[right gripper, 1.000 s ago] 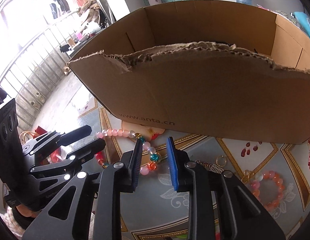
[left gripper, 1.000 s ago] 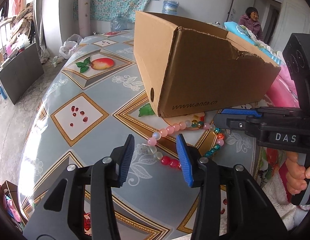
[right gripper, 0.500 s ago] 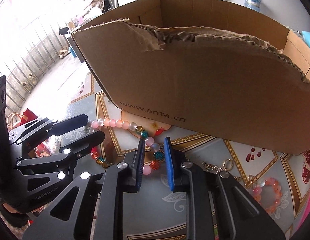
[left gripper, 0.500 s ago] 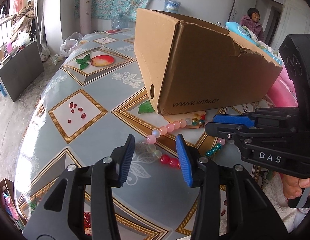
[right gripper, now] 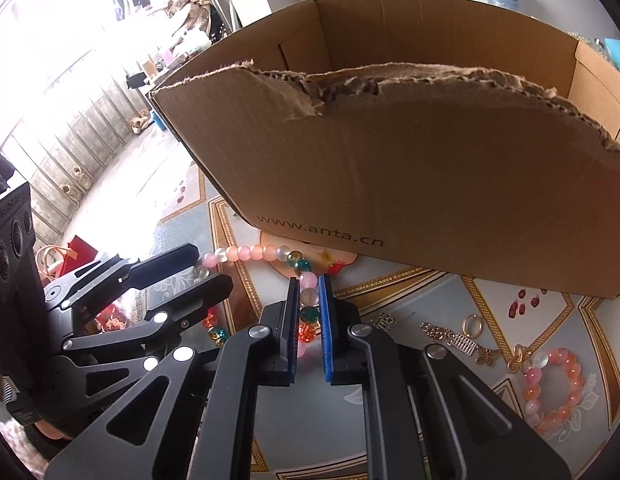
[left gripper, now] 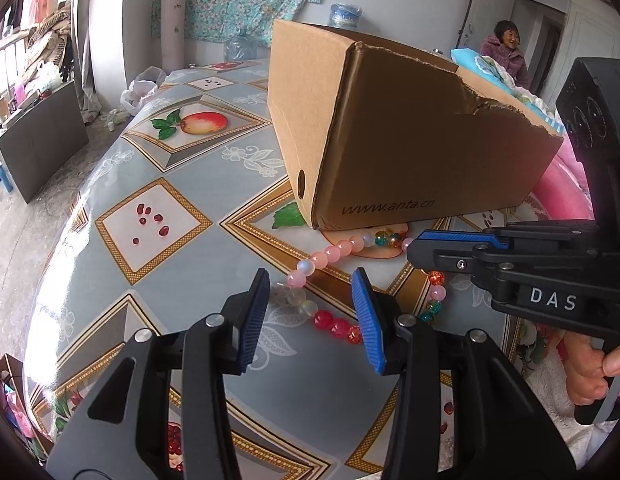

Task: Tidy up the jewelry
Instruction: 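Lift the beaded bracelet with the right gripper and carry it over the box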

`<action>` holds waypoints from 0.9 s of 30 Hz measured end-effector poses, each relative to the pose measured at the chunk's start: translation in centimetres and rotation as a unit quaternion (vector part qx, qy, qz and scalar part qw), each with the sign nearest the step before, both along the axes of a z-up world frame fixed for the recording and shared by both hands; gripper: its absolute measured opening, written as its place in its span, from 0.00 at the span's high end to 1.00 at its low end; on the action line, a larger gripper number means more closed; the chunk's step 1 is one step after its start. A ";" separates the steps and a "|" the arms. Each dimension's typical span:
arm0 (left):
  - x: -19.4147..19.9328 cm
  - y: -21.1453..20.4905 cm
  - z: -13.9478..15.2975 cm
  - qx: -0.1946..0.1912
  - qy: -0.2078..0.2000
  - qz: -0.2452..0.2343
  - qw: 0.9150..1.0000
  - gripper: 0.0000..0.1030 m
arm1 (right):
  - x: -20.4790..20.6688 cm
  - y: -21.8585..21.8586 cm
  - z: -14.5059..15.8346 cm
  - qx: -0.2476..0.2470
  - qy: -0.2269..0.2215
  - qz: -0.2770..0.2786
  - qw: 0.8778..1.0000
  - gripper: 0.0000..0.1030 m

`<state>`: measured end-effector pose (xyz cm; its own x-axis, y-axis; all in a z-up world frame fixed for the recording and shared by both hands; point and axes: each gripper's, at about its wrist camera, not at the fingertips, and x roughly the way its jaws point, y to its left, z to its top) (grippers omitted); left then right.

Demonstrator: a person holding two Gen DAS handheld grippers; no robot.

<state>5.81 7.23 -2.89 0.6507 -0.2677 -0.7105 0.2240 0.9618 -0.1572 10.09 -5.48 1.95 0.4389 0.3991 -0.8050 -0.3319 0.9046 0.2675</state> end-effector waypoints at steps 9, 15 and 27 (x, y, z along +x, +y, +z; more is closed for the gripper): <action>-0.2 1.0 0.0 -0.033 0.002 -0.003 0.999 0.62 | -1.9 -2.3 -0.1 0.099 0.016 -0.011 0.995 0.91; -0.5 1.0 -0.1 -0.024 -0.005 -0.026 0.999 0.63 | -2.0 -3.4 -0.6 0.101 0.022 -0.032 0.994 0.90; 0.1 -0.2 0.0 0.014 0.004 -0.046 0.999 0.63 | -3.5 -1.7 -0.2 0.006 0.006 -0.019 1.000 0.85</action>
